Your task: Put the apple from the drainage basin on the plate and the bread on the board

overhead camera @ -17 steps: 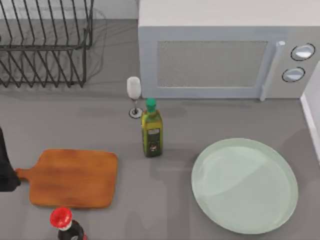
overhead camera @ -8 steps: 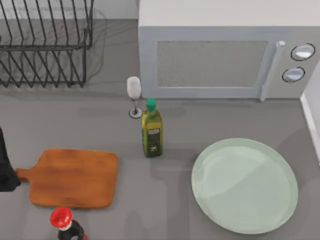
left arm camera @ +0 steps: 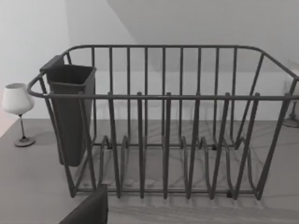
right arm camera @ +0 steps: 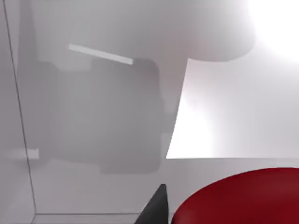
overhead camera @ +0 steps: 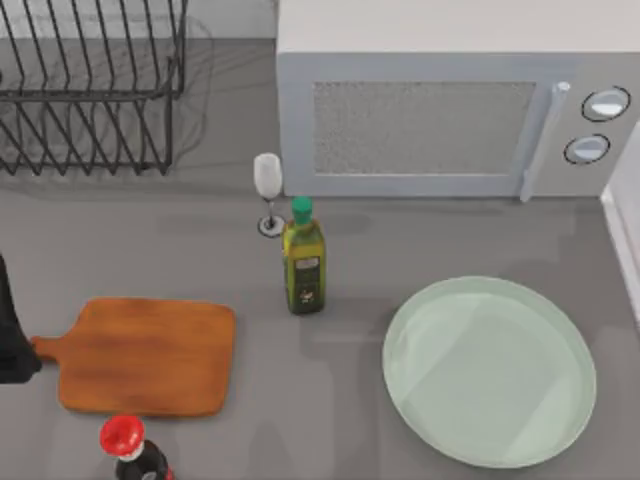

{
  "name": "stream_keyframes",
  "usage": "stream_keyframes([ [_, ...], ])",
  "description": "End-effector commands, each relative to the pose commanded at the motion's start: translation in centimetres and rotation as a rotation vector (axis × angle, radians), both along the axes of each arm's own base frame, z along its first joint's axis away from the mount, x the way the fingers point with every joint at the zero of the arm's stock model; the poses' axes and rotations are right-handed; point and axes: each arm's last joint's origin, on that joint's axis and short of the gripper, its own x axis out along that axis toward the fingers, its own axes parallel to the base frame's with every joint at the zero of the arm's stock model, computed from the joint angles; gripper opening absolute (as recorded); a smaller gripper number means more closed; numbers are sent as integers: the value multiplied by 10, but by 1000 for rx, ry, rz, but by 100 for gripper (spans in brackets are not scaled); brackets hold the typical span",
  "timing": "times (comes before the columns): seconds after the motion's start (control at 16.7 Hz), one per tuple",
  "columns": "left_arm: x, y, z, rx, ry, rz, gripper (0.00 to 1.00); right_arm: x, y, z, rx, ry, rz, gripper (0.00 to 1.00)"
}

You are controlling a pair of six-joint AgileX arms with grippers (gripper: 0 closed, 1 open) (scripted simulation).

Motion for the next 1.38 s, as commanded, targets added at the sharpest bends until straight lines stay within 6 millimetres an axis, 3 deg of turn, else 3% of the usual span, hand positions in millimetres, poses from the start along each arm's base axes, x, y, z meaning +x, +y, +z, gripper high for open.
stream_keyframes([
  [0.36, 0, 0, 0, 0, 0, 0, 100, 0, 1, 6, 0, -2, -1, 0],
  [0.6, 0, 0, 0, 0, 0, 0, 100, 2, 22, 33, -13, -48, -6, 0],
  [0.9, 0, 0, 0, 0, 0, 0, 100, -16, 82, 58, -11, -6, -33, 0],
  [1.38, 0, 0, 0, 0, 0, 0, 100, -68, 201, 84, -28, 81, -49, 0],
])
